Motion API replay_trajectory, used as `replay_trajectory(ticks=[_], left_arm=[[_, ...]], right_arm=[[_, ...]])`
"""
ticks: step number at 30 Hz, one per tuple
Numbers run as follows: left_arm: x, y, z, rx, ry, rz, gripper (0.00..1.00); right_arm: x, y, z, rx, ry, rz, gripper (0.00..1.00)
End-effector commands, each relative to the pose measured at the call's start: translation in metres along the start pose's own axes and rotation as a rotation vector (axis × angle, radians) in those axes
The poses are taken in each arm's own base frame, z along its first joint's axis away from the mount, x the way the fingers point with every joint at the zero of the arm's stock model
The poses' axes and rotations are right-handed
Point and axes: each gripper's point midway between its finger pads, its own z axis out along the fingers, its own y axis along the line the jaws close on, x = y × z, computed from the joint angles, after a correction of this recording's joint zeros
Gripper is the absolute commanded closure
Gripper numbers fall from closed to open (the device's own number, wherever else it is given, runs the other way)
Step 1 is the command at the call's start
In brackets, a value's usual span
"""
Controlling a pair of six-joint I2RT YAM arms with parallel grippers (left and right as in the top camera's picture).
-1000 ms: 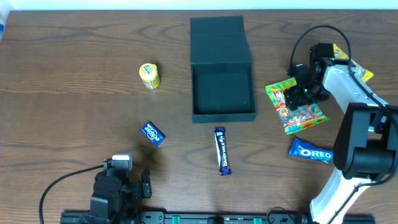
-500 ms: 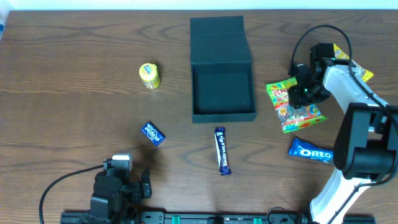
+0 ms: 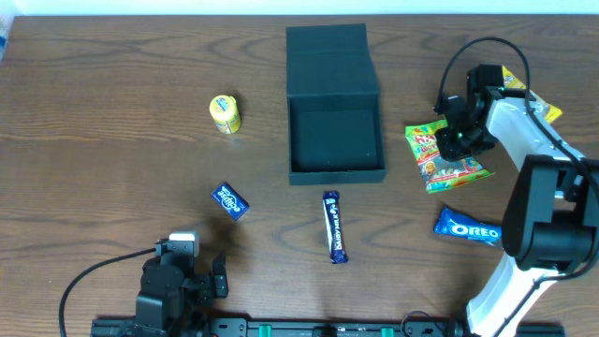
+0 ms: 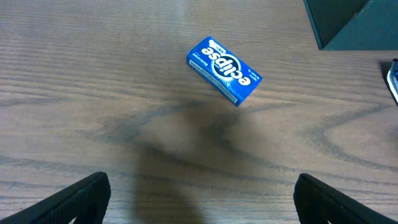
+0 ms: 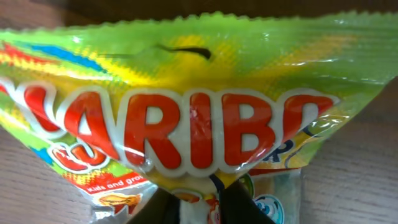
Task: Pack container
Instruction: 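Lower the right gripper and pinch the Haribo bag's top edge, then lift the Haribo bag and carry it left into the black box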
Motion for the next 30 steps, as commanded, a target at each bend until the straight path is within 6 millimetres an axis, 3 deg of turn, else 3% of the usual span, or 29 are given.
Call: replay_trajectory(ticks=[1, 5, 8, 19, 24, 30], left_arm=[[0.018, 0.009, 0.002, -0.045, 0.065, -0.009, 0.05], [0.018, 0.009, 0.002, -0.045, 0.065, -0.009, 0.05], [0.018, 0.009, 0.002, -0.045, 0.065, -0.009, 0.05], [0.018, 0.009, 0.002, -0.045, 0.065, -0.009, 0.05], [0.018, 0.009, 0.002, -0.045, 0.065, -0.009, 0.05], [0.018, 0.009, 0.002, -0.045, 0.065, -0.009, 0.05]], right_arm=[[0.011, 0.003, 0.01, -0.028, 0.039, 0.033, 0.84], [0.012, 0.003, 0.01, -0.029, 0.042, 0.033, 0.88], [0.012, 0.003, 0.01, -0.029, 0.043, 0.039, 0.98], [0.008, 0.008, 0.005, -0.053, 0.022, 0.085, 0.99], [-0.005, 0.017, -0.022, -0.099, -0.069, 0.09, 0.99], [-0.02, 0.017, -0.082, -0.062, -0.227, 0.144, 0.99]])
